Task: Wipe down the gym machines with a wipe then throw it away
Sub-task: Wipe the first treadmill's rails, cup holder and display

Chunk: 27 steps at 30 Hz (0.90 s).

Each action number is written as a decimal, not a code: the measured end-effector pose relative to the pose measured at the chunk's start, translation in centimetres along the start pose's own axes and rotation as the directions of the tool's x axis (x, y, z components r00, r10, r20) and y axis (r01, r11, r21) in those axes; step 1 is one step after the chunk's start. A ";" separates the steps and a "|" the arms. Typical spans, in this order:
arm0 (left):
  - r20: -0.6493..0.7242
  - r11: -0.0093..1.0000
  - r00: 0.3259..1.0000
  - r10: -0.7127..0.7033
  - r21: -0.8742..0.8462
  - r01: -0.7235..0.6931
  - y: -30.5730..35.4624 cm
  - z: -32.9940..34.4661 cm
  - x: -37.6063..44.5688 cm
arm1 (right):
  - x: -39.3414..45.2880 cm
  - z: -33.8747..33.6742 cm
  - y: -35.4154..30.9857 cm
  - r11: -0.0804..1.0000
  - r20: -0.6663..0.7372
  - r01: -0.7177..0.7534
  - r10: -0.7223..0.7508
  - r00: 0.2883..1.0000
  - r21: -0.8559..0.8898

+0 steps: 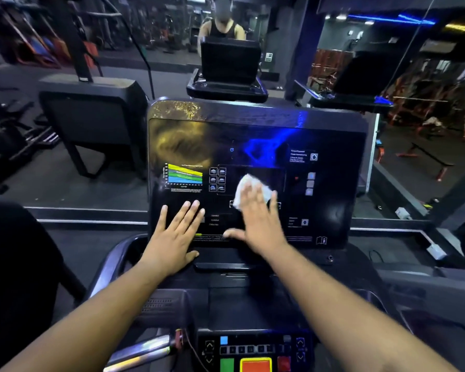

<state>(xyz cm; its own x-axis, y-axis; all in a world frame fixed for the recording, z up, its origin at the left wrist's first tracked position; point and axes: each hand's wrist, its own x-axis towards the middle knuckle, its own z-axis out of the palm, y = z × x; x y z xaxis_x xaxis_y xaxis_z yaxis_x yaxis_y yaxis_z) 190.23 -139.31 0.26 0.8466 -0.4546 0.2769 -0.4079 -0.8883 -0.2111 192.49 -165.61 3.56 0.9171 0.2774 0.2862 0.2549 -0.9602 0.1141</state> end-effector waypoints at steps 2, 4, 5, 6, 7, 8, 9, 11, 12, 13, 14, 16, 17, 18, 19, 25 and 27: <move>0.014 1.000 1.000 -0.008 -0.014 0.008 -0.1 0.6 -1.2 | -1.9 2.5 -3.6 0.991 0.063 0.130 -0.128 0.990 -0.023; 0.039 0.999 0.999 -0.007 -0.045 0.009 -0.1 1.2 -2.2 | -3.7 4.3 -6.2 0.972 0.128 0.237 -0.235 0.964 -0.001; 0.052 0.998 0.999 -0.006 -0.061 0.010 0.0 1.5 -2.6 | -4.7 5.0 -7.0 0.957 0.153 0.291 -0.288 0.945 0.003; 0.065 0.997 0.998 -0.004 -0.076 0.009 0.2 1.8 -2.9 | -5.6 5.7 -7.4 0.940 0.177 0.340 -0.335 0.925 -0.001; 0.074 0.996 0.997 0.004 -0.090 0.003 0.5 2.0 -3.3 | -6.6 6.2 -7.6 0.927 0.190 0.376 -0.368 0.910 -0.006; 0.079 0.995 0.997 0.020 -0.102 -0.012 0.9 2.2 -3.5 | -7.6 6.5 -7.4 0.919 0.194 0.393 -0.384 0.903 -0.011; 0.087 0.993 0.995 0.042 -0.116 -0.032 1.4 2.6 -3.9 | -8.8 6.9 -7.0 0.920 0.186 0.393 -0.385 0.904 -0.007; 0.097 0.988 0.991 0.092 -0.131 -0.079 2.5 3.0 -4.5 | -11.0 7.2 -5.4 0.935 0.137 0.354 -0.350 0.927 0.001; 0.116 0.985 0.987 0.115 -0.140 -0.098 2.9 3.3 -4.8 | -12.0 7.2 -4.4 0.948 0.108 0.319 -0.317 0.942 -0.001; 0.142 0.982 0.980 0.137 -0.149 -0.116 3.4 3.5 -5.0 | -12.9 7.1 -3.3 0.963 0.074 0.270 -0.269 0.960 -0.003; 0.170 0.979 0.972 0.159 -0.151 -0.134 3.9 3.6 -5.1 | -13.6 7.0 -2.1 0.979 0.046 0.202 -0.202 0.978 0.004; 0.206 0.972 0.956 0.208 -0.154 -0.178 4.7 3.7 -5.2 | -15.0 6.5 0.0 1.000 0.025 0.026 -0.026 0.999 0.015; 0.228 0.969 0.948 0.221 -0.163 -0.187 5.0 3.8 -5.2 | -15.6 6.3 0.7 0.998 0.030 -0.068 0.067 0.997 0.019; 0.234 0.966 0.944 0.231 -0.172 -0.193 5.1 3.9 -5.3 | -16.1 6.2 1.0 0.988 0.042 -0.149 0.148 0.988 0.029; 0.230 0.964 0.944 0.238 -0.177 -0.200 5.2 3.9 -5.4 | -16.5 6.2 0.9 0.977 0.052 -0.208 0.206 0.977 0.044; 0.260 0.961 0.930 0.258 -0.170 -0.219 5.3 3.9 -5.6 | -12.9 6.1 -4.5 0.984 0.031 -0.073 0.069 0.997 0.160; 0.253 0.953 0.929 0.270 -0.207 -0.220 5.4 3.9 -6.0 | -11.7 5.7 -6.6 0.975 0.033 0.008 -0.016 0.999 0.223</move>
<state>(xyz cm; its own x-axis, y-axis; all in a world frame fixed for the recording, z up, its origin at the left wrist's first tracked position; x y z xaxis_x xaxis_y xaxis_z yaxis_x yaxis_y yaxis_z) 184.24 -141.12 -6.19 0.7631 -0.6453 -0.0368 -0.6461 -0.7602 -0.0685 181.79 -162.72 -5.93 0.9226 0.2914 0.2529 0.3243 -0.9407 -0.0991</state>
